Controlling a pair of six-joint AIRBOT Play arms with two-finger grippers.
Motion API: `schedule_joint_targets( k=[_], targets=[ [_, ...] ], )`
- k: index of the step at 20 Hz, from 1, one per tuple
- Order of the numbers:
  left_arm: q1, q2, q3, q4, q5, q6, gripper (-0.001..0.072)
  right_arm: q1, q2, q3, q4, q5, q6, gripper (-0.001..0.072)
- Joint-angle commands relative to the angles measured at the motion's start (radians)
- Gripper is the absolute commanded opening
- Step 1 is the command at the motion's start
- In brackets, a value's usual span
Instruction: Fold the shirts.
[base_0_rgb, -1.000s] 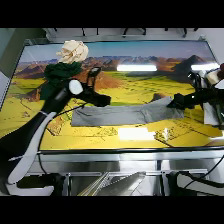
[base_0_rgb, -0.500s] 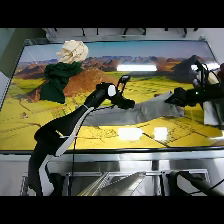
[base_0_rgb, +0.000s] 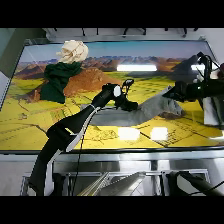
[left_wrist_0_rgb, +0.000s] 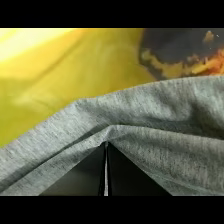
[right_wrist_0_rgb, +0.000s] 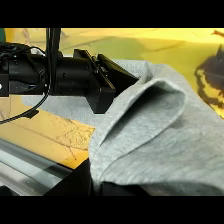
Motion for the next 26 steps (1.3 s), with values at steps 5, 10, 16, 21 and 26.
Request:
schedule_joint_targets(
  k=[5, 10, 16, 21, 26],
  targets=[
    [0.135, 0.210, 0.008, 0.080, -0.208, 0.116, 0.0010, 0.130, -0.038, 0.008, 0.012, -0.065, 0.010, 0.0016],
    [0.381, 0.470, -0.103, 0.145, -0.336, 0.146, 0.0010, 0.357, -0.114, 0.008, 0.088, -0.271, 0.039, 0.0016],
    [0.659, 0.705, -0.350, 0.143, -0.256, 0.172, 0.0010, 0.573, -0.309, 0.026, 0.229, -0.524, 0.037, 0.0016],
    [0.763, 0.787, -0.507, 0.142, -0.201, 0.192, 0.0010, 0.700, -0.509, 0.110, 0.451, -0.695, -0.058, 0.0016],
    [0.780, 0.793, -0.573, 0.126, -0.185, 0.216, 0.0010, 0.807, -0.728, 0.250, 0.545, -0.726, -0.068, 0.0017]
  ],
)
